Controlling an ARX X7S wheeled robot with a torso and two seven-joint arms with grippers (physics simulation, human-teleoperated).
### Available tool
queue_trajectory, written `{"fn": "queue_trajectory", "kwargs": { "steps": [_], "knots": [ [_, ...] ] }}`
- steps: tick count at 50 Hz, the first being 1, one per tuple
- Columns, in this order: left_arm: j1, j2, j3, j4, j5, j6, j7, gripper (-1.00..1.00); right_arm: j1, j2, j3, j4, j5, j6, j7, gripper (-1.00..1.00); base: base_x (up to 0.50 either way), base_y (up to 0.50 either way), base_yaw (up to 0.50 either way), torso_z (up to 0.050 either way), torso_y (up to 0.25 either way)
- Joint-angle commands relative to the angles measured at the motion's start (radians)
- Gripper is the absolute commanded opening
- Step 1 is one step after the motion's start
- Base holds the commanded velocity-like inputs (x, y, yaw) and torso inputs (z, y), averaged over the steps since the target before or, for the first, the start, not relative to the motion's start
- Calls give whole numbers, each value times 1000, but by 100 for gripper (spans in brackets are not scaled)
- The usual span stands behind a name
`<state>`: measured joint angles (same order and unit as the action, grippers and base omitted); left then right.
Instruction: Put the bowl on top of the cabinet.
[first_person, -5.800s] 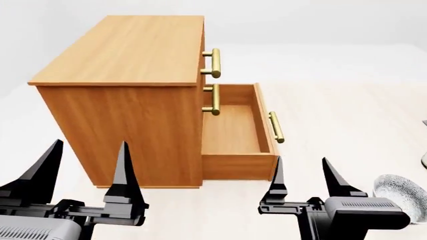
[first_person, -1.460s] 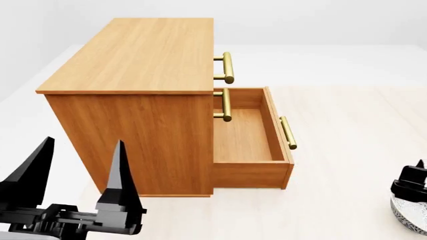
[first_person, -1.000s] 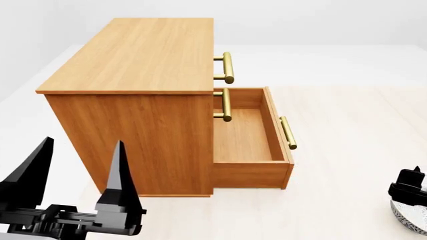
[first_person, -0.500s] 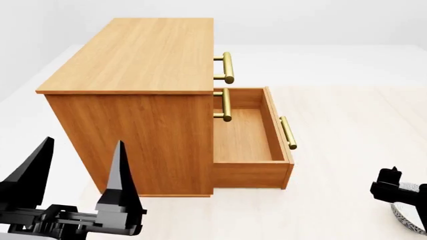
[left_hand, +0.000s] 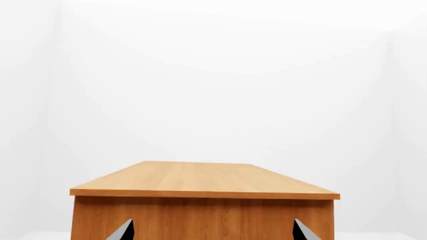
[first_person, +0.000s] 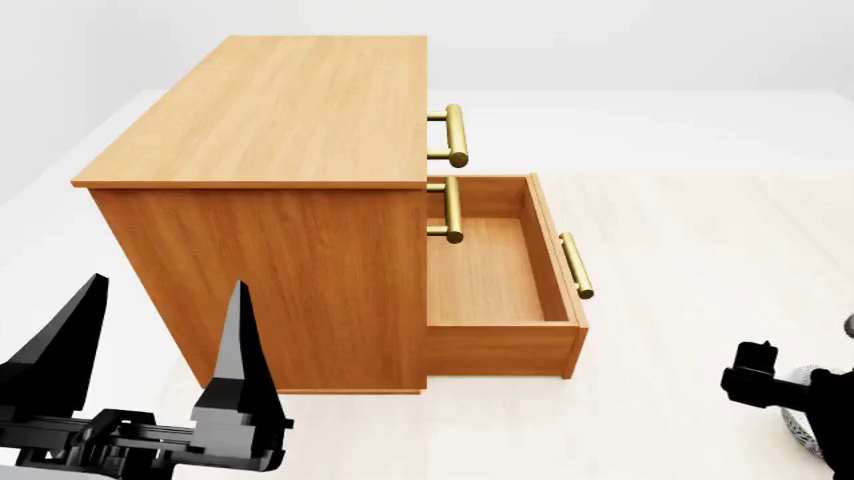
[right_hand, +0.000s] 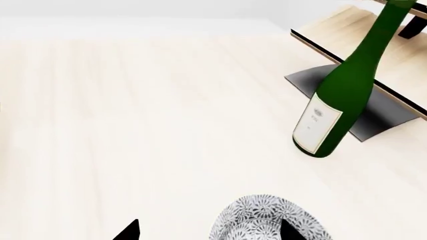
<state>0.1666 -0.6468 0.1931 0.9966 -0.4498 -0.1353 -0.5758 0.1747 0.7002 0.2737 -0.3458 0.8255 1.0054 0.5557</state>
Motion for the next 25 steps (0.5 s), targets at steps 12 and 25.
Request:
{"fn": "queue_trajectory", "kwargs": {
  "steps": [12, 25],
  "knots": [
    [-3, -12, 12, -2, -1, 8, -12, 100, 11, -13, -44, 83, -40, -9, 8, 100, 0, 0, 0, 0, 0],
    [-7, -21, 22, 6, 6, 6, -20, 100, 15, -20, -70, 111, -47, -22, -10, 100, 0, 0, 0, 0, 0]
  ]
}}
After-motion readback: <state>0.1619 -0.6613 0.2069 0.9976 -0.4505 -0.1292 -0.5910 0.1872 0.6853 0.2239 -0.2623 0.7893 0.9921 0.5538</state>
